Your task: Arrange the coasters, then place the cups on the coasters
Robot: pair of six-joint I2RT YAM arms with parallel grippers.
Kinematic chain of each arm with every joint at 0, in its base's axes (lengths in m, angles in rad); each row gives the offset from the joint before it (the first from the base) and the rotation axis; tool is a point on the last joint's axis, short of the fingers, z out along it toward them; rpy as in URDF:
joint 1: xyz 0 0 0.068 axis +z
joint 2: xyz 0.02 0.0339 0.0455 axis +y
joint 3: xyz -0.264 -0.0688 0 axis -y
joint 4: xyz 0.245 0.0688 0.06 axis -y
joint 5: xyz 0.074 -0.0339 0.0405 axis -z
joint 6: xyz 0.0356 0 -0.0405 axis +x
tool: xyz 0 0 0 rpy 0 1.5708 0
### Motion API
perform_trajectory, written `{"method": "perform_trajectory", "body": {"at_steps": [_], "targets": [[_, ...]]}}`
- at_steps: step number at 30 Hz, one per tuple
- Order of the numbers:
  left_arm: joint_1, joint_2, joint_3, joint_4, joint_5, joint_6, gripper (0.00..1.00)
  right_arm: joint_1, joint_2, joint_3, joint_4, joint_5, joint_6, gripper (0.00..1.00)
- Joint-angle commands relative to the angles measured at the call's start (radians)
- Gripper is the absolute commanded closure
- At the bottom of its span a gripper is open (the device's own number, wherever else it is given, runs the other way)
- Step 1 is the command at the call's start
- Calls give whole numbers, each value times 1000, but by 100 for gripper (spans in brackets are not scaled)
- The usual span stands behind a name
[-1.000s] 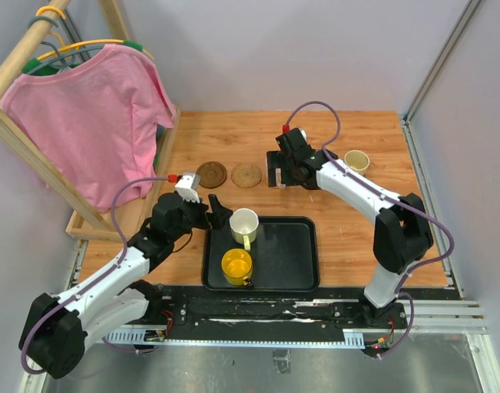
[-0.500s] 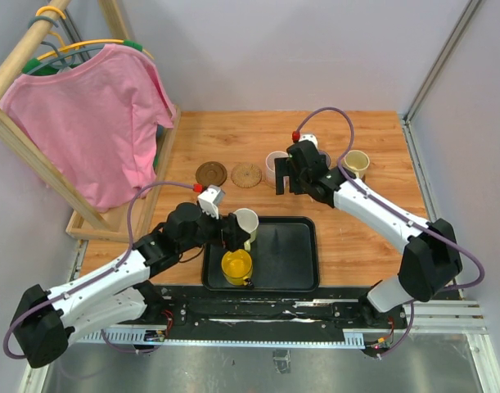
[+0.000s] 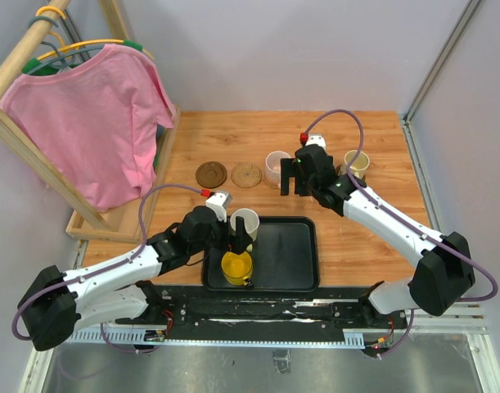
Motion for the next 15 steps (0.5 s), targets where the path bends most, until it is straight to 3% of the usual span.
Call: {"method": "perform_trajectory", "body": {"at_steps": [1,15], "targets": [[-9,26,-4,30,-91,-27,0,7,-17,-16,21,25,-19,2],[-9,79,17,-28,-111,-35,0,7,-3,-19,35,26,-32,2]]}}
